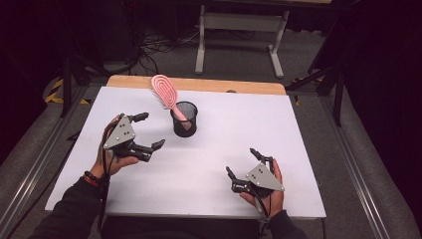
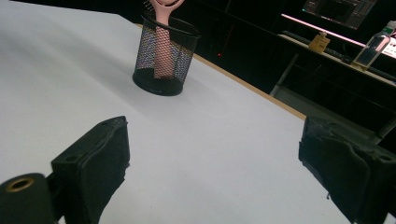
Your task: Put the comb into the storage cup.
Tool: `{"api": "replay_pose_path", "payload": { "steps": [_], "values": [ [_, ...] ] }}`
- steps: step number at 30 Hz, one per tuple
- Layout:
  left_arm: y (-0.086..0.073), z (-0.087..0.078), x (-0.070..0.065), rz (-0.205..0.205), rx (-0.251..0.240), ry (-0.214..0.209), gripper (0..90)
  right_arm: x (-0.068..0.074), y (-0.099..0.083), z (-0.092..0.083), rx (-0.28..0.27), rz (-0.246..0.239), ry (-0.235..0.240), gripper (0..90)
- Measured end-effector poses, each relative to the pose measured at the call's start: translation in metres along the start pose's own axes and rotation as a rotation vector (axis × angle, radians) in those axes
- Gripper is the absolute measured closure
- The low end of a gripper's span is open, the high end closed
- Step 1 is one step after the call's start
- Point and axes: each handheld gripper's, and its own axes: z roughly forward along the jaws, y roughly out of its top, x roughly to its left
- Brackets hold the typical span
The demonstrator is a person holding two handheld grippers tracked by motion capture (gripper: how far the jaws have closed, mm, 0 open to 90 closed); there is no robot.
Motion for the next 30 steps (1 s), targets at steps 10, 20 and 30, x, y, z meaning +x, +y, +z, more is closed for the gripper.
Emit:
{"api": "replay_pose_path", "payload": {
  "steps": [10,20,30],
  "values": [
    [0.002,-0.007,-0.010,0.028,-0.006,-0.028,5.4,0.000,0.001,-0.001,-0.006,-0.006,-0.002,9.4],
    [0.002,-0.013,-0.016,0.039,-0.008,-0.040,5.3,0.000,0.001,-0.001,-0.007,-0.010,-0.003,9.4],
    [-0.002,-0.018,-0.023,0.057,-0.007,-0.047,5.1,0.000,0.002,-0.002,-0.011,-0.010,-0.004,9.4]
  ]
}}
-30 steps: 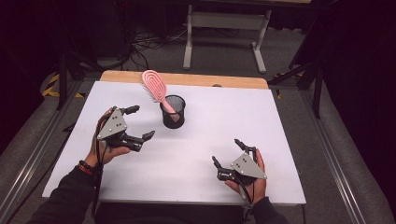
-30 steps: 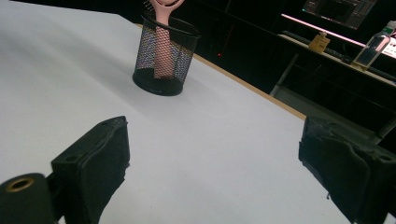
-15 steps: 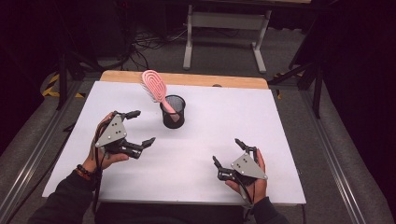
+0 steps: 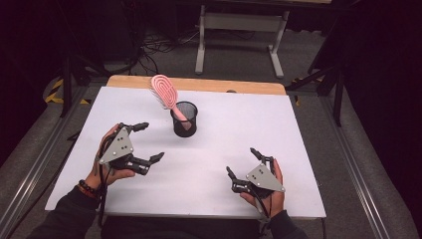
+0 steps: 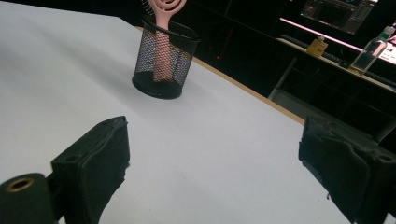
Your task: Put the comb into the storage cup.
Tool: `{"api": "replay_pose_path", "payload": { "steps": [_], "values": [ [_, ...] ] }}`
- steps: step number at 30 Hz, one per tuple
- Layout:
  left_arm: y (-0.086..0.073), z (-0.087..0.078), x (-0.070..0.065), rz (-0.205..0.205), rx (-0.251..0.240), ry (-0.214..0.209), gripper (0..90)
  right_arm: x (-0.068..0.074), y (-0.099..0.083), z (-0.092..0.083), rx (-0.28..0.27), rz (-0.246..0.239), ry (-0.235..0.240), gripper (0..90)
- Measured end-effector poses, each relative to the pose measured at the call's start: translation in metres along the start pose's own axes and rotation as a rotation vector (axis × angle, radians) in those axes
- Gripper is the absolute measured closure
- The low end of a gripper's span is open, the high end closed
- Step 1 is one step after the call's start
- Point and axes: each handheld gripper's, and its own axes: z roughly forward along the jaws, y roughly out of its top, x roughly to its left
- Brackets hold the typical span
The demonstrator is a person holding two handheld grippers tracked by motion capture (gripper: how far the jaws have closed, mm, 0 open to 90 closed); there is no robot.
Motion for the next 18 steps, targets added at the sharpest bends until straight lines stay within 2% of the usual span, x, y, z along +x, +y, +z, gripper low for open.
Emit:
{"api": "replay_pose_path", "payload": {
  "steps": [9,12,18],
  "values": [
    [-0.006,-0.003,-0.006,0.016,0.008,-0.001,5.0,0.000,0.000,0.000,-0.001,0.000,0.001,9.4],
    [-0.009,-0.004,-0.007,0.010,0.009,-0.005,5.0,0.000,0.000,0.000,0.000,0.001,0.000,9.4],
    [-0.013,-0.004,-0.011,0.027,0.022,-0.001,5.1,0.000,0.000,0.000,0.000,0.003,0.001,9.4]
  ]
}}
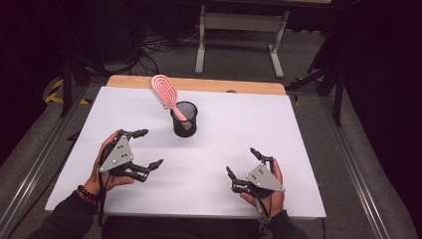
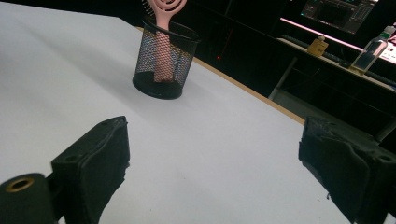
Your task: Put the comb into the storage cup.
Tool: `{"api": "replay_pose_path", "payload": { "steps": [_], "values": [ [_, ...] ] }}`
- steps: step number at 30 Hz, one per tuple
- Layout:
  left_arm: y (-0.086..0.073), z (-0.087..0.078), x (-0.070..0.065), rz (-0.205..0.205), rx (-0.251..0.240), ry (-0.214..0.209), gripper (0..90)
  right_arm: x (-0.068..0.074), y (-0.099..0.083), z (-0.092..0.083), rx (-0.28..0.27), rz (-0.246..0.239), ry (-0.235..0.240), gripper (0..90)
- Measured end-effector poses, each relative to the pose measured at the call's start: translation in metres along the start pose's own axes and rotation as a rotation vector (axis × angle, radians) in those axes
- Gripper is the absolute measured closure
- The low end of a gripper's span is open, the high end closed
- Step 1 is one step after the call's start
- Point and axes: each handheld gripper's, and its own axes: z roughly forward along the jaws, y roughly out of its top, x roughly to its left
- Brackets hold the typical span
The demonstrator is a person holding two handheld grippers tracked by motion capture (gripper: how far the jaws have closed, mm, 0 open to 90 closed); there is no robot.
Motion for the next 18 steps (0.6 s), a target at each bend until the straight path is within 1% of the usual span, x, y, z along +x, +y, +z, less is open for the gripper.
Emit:
{"api": "replay_pose_path", "payload": {
  "steps": [3,5,8,9,12,15,18],
  "values": [
    [-0.003,-0.002,-0.001,-0.018,-0.005,-0.003,5.2,0.000,0.000,0.000,0.000,-0.001,-0.001,9.4],
    [-0.006,-0.003,-0.002,-0.021,-0.003,-0.005,5.3,0.000,0.000,0.000,0.002,0.001,-0.001,9.4],
    [-0.010,-0.005,-0.003,-0.015,0.004,-0.002,5.5,0.000,0.000,0.000,0.001,-0.001,-0.002,9.4],
    [-0.011,-0.005,-0.004,-0.020,0.006,-0.002,5.5,0.000,0.000,0.000,0.001,-0.002,-0.003,9.4],
    [-0.015,-0.005,-0.006,-0.015,0.017,0.010,5.5,0.000,0.000,0.000,0.002,-0.002,-0.002,9.4],
    [-0.018,-0.006,-0.007,-0.015,0.023,0.009,5.5,0.001,0.000,0.000,0.002,-0.005,-0.002,9.4],
    [-0.022,-0.007,-0.009,-0.007,0.031,0.016,5.7,0.000,0.000,0.000,0.002,-0.003,-0.002,9.4]
  ]
}}
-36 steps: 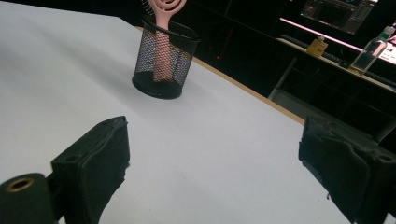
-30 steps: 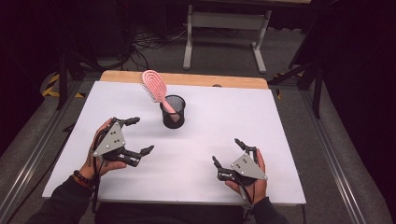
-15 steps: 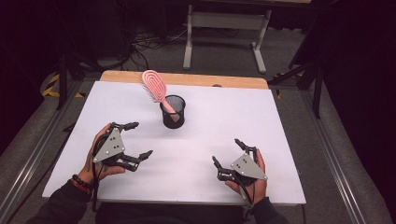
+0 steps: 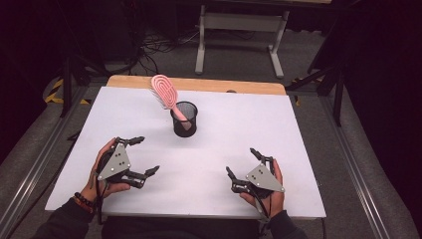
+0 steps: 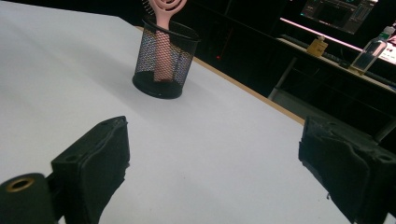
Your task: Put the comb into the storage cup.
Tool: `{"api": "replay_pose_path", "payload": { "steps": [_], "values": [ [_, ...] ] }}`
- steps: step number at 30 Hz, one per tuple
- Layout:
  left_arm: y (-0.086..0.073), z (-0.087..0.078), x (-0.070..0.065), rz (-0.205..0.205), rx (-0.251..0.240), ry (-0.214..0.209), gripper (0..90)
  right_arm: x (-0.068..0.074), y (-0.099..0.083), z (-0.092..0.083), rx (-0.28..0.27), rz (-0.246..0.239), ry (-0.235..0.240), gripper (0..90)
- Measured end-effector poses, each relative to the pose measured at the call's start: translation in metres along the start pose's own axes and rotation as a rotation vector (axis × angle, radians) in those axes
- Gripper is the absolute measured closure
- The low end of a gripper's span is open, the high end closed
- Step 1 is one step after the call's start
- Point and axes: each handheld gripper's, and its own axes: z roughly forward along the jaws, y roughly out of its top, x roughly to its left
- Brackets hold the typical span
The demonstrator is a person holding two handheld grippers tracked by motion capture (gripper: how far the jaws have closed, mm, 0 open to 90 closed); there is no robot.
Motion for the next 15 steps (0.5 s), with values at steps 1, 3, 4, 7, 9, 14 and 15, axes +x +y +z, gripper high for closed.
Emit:
{"api": "replay_pose_path", "payload": {
  "steps": [1,3,4,7,9,14,15],
  "values": [
    [0.000,0.000,0.000,0.000,0.000,0.000,5.7,0.000,0.000,0.000,0.000,0.000,0.000,9.4],
    [-0.005,0.000,-0.002,0.025,0.017,0.030,5.9,0.000,0.000,0.000,-0.001,0.002,0.000,9.4],
    [-0.005,0.000,-0.002,0.025,0.017,0.030,6.2,0.000,0.000,0.000,-0.001,0.002,0.000,9.4],
    [-0.010,0.000,-0.002,0.014,0.026,0.019,6.0,0.001,0.001,0.000,-0.002,-0.001,0.001,9.4],
    [-0.013,-0.001,-0.002,0.017,0.033,0.024,5.7,0.001,0.001,0.000,-0.001,-0.005,0.002,9.4],
    [-0.023,-0.003,0.000,-0.007,0.036,0.022,5.1,0.001,0.001,0.000,-0.001,-0.002,0.005,9.4],
    [-0.025,-0.003,0.000,-0.005,0.043,0.023,5.1,0.002,0.001,0.000,-0.001,-0.003,0.005,9.4]
  ]
}}
